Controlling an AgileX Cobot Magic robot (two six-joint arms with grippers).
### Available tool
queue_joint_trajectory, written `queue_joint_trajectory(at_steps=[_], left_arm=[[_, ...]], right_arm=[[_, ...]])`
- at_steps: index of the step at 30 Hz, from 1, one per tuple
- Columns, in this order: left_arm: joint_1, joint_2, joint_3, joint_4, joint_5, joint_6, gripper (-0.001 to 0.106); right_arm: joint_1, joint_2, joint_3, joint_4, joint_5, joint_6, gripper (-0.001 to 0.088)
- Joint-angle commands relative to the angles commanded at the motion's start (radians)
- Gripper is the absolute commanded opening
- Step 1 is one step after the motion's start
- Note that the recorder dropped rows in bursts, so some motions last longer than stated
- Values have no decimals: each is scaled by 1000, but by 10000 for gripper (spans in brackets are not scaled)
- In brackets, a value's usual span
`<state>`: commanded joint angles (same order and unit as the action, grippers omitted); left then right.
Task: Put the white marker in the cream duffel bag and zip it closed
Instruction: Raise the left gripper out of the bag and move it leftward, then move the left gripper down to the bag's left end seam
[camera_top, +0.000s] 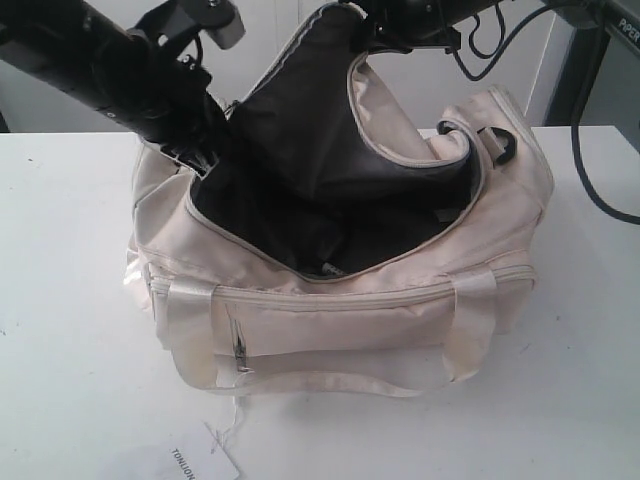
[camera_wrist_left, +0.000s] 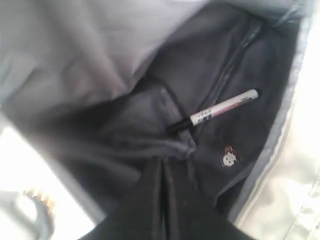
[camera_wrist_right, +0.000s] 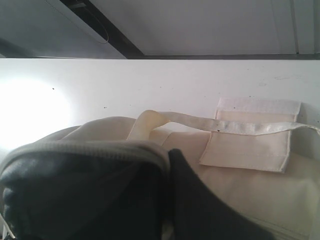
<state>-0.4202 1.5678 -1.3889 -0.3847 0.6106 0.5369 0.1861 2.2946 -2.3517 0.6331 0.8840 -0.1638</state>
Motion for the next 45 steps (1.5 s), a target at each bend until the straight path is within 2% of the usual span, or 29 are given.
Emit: queue_joint_trajectory(at_steps=[3,11,23,44,45], left_arm=[[48,-4,0,0,41,-68,0],[142,-10,0,-4,149,-135,0],[234,-10,0,-4,167,-198,0],[248,-8,4,26,255,-202,0],[248,-8,4,26,257,-233,0]], right_arm=[[0,0,0,0,0,0,0],[0,0,0,0,0,0,0],[0,0,0,0,0,0,0],[0,0,0,0,0,0,0],[0,0,0,0,0,0,0]])
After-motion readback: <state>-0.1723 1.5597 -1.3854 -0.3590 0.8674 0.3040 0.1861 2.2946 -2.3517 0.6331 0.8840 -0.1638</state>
